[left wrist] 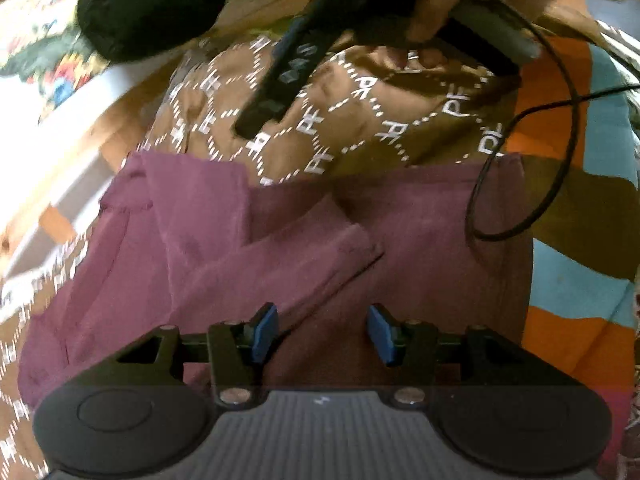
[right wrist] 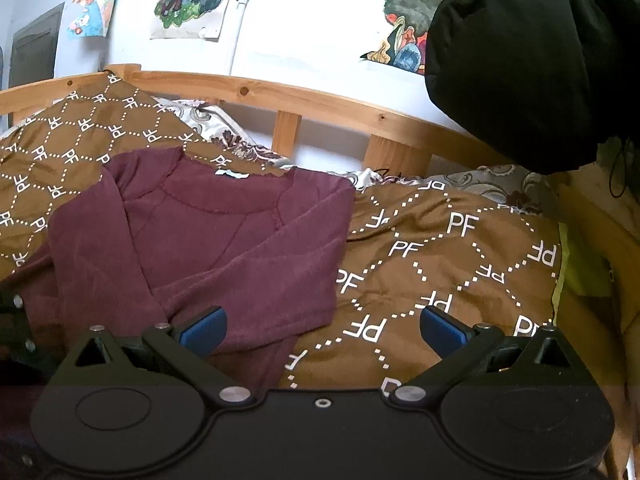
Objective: Fold small clothes
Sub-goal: 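Fold the held sleeve across the shirt body with the left tool and release, then grasp the shirt hem with the left tool and lift it toward the collar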
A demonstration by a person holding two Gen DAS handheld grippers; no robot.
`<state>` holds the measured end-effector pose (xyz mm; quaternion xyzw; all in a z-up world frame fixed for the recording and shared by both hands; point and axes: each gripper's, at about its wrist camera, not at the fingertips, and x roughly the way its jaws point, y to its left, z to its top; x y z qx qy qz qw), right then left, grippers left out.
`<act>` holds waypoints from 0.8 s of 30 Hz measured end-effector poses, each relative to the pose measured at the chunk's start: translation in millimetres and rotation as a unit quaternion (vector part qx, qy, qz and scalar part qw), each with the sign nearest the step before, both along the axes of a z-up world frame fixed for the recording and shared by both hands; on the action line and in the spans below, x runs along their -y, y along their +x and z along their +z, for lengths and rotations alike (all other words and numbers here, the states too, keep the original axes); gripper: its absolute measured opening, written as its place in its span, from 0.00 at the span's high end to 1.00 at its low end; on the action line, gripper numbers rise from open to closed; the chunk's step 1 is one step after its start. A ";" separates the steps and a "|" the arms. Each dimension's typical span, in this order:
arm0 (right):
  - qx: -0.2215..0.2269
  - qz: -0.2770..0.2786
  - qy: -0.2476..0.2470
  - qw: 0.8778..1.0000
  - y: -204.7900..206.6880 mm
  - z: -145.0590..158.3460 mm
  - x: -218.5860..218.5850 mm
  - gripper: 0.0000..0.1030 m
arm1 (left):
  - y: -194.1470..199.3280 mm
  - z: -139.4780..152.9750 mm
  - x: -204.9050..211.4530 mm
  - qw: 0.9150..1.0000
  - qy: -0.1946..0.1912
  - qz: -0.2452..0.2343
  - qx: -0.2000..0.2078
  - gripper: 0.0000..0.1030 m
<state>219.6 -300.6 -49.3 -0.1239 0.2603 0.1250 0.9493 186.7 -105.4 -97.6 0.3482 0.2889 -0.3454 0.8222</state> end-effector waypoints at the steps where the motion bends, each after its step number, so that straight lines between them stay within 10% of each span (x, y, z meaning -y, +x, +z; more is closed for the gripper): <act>1: -0.004 0.003 0.002 1.000 -0.5 -1.3 -0.4 0.01 | 0.7 1.6 -4.8 1.000 -0.009 0.014 -0.008 0.39; 7: -0.044 0.034 0.002 0.998 -6.0 -16.1 -14.4 0.01 | 19.5 18.5 -66.7 0.973 -0.120 0.186 -0.067 0.21; 15: -0.067 0.073 -0.009 0.995 -15.4 -28.3 -38.1 0.01 | 95.2 33.1 -168.0 0.870 -0.155 0.468 -0.006 0.19; 18: -0.067 0.078 -0.012 0.995 -15.2 -28.4 -43.0 0.01 | 120.3 29.0 -198.6 0.845 -0.188 0.500 -0.021 0.31; 20: -0.067 0.081 -0.014 0.994 -15.5 -28.6 -45.4 0.01 | 135.9 20.4 -206.8 0.841 -0.184 0.507 -0.036 0.45; 22: -0.069 0.083 -0.013 0.994 -16.6 -28.7 -46.7 0.01 | 146.8 14.5 -212.9 0.839 -0.182 0.511 -0.050 0.81; 24: -0.070 0.086 -0.015 0.994 -17.8 -29.2 -47.2 0.01 | 147.8 13.6 -213.6 0.833 -0.198 0.514 -0.049 0.91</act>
